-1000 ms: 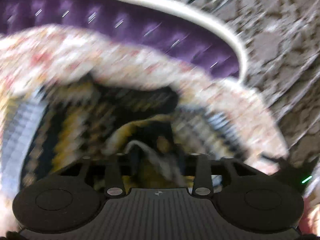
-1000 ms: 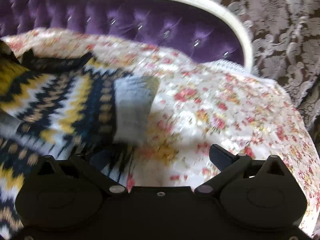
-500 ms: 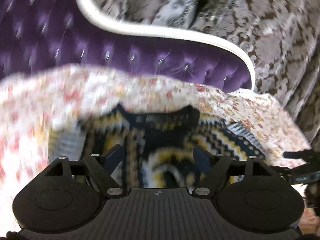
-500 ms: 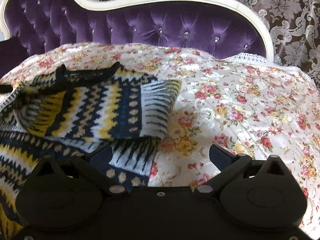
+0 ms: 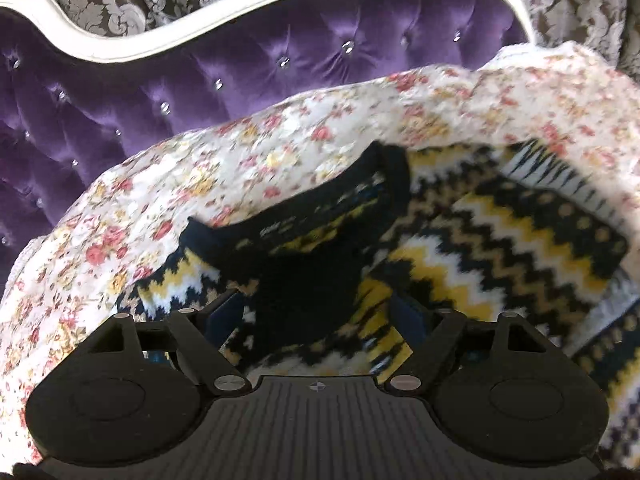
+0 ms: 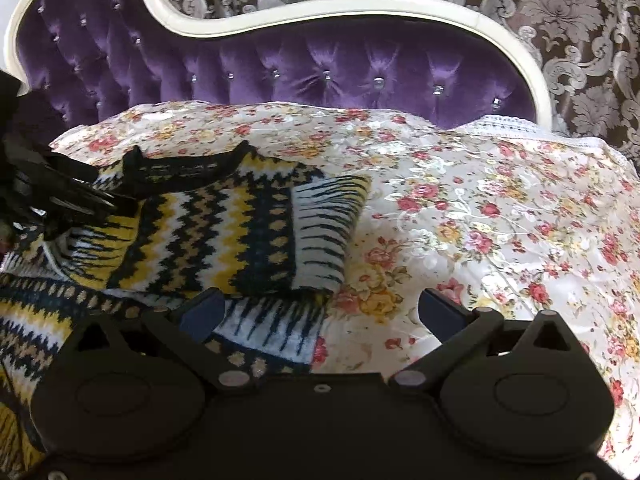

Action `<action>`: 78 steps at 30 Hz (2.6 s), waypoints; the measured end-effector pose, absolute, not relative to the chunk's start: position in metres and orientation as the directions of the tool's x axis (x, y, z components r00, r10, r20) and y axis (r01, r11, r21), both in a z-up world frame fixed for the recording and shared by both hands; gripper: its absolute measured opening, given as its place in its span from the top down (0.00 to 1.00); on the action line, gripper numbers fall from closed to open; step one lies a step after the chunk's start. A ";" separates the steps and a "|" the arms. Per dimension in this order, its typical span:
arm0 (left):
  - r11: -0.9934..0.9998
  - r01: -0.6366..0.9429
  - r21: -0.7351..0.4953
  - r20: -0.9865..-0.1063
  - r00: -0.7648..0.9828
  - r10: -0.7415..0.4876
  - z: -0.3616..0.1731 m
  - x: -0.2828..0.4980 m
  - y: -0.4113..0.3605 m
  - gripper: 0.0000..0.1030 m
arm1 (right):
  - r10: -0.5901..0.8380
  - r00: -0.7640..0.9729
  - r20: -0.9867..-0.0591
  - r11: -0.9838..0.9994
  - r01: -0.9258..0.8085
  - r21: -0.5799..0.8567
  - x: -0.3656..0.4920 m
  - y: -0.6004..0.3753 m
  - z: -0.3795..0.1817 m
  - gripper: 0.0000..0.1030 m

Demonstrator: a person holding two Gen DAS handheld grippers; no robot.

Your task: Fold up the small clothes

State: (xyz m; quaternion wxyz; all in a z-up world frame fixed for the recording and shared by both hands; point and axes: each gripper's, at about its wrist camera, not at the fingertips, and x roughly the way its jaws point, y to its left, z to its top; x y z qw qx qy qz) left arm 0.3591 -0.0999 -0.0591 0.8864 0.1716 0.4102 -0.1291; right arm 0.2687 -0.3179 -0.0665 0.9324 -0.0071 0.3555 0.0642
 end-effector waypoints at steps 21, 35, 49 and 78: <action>0.989 0.032 -0.144 -0.748 0.651 -0.130 -0.048 0.287 0.062 0.63 | 0.125 0.732 -0.670 0.986 -0.168 0.001 0.269 -0.301 -0.067 0.00; 0.975 0.034 -0.218 -0.724 0.664 -0.186 -0.048 0.308 0.084 0.40 | 0.114 0.707 -0.698 0.981 -0.193 -0.035 0.276 -0.288 -0.077 0.00; 0.972 -0.007 -0.233 -0.608 0.781 -0.140 -0.030 0.249 0.099 0.90 | 0.111 0.696 -0.710 0.977 -0.208 -0.051 0.279 -0.281 -0.080 0.00; 0.981 0.009 -0.195 -0.669 0.730 -0.140 -0.021 0.166 0.072 0.14 | 0.359 0.801 -0.479 0.887 -0.133 0.443 0.269 -0.332 -0.068 0.00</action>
